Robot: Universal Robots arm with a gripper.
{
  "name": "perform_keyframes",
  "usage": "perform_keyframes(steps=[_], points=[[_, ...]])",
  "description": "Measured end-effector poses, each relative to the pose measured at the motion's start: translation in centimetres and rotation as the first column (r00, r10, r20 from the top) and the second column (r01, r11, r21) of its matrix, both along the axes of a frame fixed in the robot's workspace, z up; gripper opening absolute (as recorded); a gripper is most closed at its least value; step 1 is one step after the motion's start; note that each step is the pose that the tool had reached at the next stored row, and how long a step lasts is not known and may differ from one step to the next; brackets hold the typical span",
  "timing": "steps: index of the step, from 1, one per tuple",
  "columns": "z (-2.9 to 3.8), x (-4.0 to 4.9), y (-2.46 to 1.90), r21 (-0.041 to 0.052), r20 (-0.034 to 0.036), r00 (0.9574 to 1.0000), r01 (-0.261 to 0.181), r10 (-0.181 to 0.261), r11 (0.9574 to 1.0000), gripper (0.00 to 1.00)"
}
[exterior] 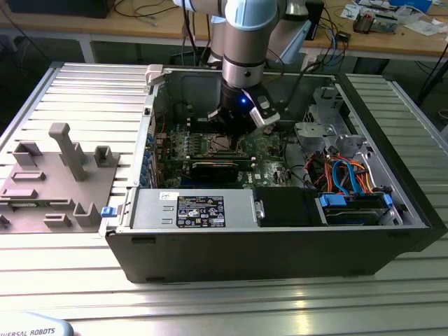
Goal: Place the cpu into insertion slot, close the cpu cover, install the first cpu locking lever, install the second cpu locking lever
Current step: 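Install the first cpu locking lever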
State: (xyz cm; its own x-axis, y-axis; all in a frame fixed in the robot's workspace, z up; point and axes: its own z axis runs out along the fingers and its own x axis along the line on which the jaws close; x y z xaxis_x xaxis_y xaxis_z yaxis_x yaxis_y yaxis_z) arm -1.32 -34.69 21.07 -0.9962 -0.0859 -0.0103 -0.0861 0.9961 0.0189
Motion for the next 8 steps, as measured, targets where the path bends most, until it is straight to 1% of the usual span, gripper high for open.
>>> perform_keyframes(steps=[3,8], points=[[0.76,0.00,0.00,0.0002,0.0001,1.0000,0.000,0.000,1.0000,0.11],[1.65,0.00,0.00,0.0005,0.0000,1.0000,0.000,0.000,1.0000,0.11]])
